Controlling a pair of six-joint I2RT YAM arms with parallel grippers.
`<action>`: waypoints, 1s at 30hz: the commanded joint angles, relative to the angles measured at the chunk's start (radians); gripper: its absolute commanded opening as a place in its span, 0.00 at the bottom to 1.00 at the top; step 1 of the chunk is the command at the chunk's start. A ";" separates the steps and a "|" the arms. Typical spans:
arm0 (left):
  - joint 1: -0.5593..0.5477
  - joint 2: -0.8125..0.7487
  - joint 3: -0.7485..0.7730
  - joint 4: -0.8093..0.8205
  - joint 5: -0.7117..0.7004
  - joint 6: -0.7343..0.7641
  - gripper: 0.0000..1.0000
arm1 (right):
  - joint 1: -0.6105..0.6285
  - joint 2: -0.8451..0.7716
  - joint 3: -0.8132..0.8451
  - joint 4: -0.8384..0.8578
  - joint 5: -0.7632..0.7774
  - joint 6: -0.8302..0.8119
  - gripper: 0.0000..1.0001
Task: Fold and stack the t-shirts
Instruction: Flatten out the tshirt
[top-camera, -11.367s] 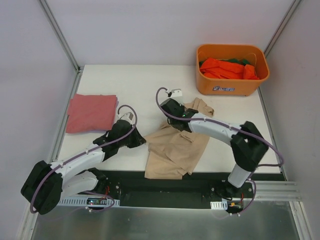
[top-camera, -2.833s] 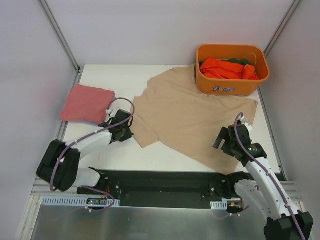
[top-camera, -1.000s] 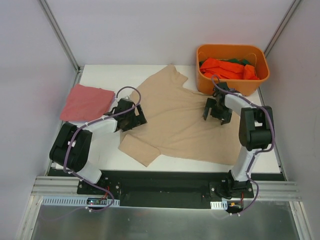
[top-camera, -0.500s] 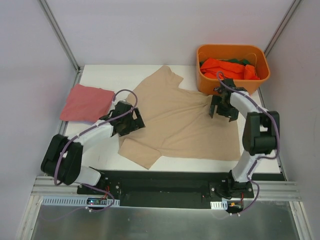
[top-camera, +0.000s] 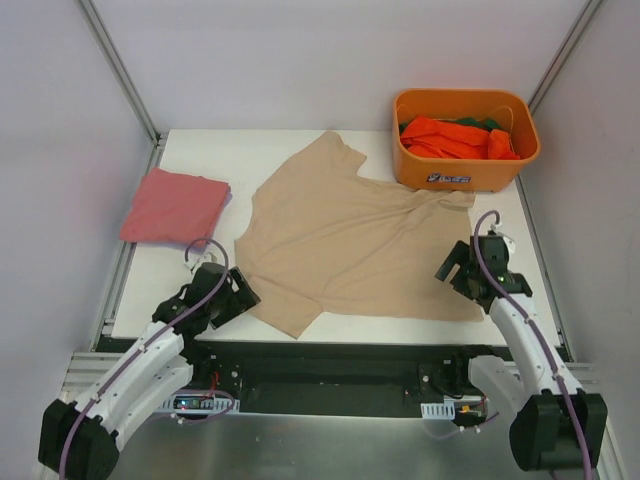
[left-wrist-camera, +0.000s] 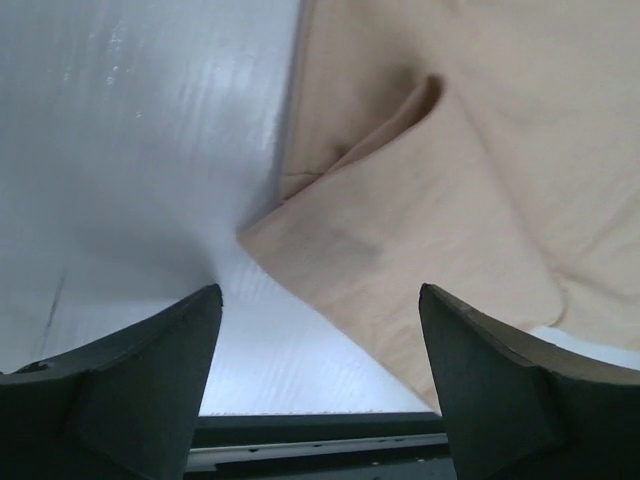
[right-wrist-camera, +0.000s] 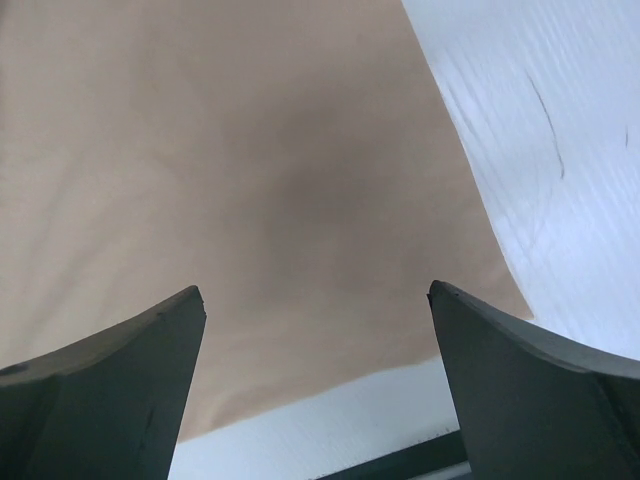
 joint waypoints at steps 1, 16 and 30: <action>-0.006 -0.097 -0.080 -0.065 0.030 -0.111 0.75 | -0.008 -0.144 -0.088 0.064 0.001 0.092 0.97; -0.022 0.047 -0.111 0.154 0.114 -0.140 0.38 | -0.010 -0.140 -0.125 0.072 -0.017 0.094 0.97; -0.028 -0.128 -0.117 0.092 0.298 -0.111 0.00 | -0.024 -0.239 -0.143 -0.115 0.027 0.161 0.97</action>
